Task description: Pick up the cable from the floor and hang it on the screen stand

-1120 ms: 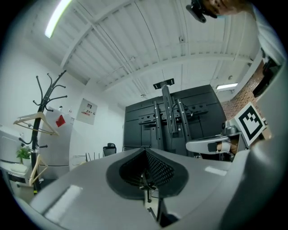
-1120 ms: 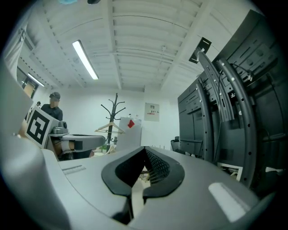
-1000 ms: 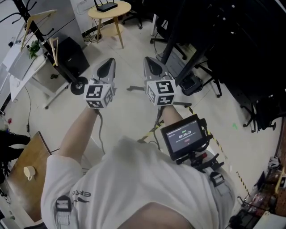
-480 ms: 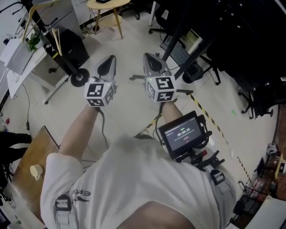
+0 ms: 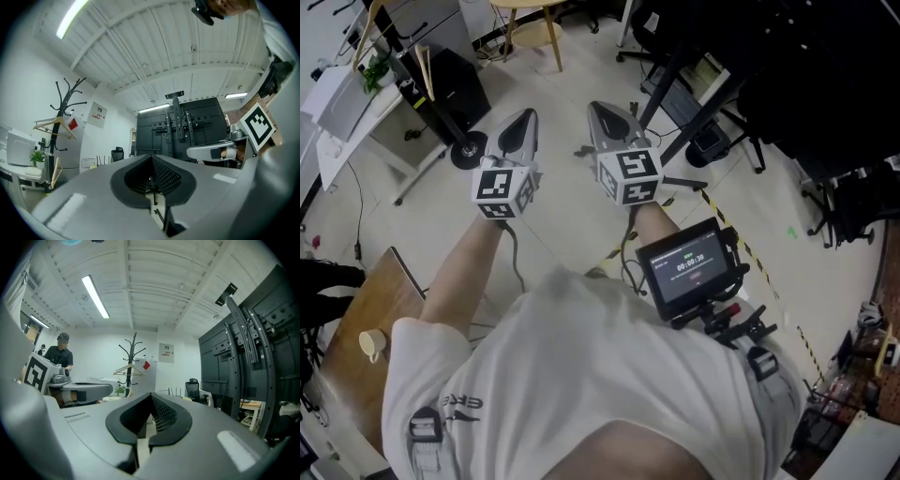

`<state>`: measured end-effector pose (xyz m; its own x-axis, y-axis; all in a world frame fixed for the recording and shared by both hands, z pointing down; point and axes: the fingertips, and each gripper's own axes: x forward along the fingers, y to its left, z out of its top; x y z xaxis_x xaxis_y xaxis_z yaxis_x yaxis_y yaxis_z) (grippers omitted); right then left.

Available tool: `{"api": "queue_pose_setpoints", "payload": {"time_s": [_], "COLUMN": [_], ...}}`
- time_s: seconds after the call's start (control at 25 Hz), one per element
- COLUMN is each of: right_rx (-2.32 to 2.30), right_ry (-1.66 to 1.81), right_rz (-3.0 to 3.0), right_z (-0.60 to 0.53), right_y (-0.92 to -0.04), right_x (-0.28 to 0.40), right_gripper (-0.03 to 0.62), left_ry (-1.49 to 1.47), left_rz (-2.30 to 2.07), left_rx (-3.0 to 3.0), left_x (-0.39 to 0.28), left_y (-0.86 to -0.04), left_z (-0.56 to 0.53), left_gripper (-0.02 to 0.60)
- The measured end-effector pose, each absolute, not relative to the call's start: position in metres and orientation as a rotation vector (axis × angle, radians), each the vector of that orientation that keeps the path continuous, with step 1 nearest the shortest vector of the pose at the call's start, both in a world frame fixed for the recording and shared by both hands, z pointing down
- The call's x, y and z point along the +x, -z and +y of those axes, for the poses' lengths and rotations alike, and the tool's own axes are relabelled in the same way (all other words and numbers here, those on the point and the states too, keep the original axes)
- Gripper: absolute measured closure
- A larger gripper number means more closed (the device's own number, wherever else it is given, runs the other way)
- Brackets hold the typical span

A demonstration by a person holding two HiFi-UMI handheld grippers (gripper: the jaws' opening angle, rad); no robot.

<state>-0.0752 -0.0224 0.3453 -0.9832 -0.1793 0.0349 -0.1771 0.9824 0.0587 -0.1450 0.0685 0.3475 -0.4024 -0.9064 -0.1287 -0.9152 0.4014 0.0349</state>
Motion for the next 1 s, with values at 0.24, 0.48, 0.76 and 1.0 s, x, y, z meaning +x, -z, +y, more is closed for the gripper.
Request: {"api": "queue_pose_setpoints", "payload": {"time_s": [0.24,0.48,0.76,1.0], "right_rx": [0.257,0.255,0.268,0.284], "right_ry": [0.086,0.092,0.090,0.085], "right_rz": [-3.085,-3.087,-3.094,-3.098], "right_z": [-0.017,-0.017,-0.020,-0.023], "right_y": [-0.348,-0.347,-0.344,-0.344], "right_x": [-0.077,-0.078,-0.078,-0.077], "right_gripper": [0.582,0.582,0.582,0.582], "left_ry": [-0.147,-0.143,-0.144,-0.157], "left_rz": [2.553,2.549,2.547,2.545], "left_rx": [-1.664,-1.664,-1.666,-1.676], "left_x": [-0.145,-0.146,-0.148,-0.148], "left_y": [-0.348,-0.346,-0.342,-0.342], "left_z": [0.069,0.067,0.065,0.060], "left_gripper": [0.578,0.578,0.578,0.578]}}
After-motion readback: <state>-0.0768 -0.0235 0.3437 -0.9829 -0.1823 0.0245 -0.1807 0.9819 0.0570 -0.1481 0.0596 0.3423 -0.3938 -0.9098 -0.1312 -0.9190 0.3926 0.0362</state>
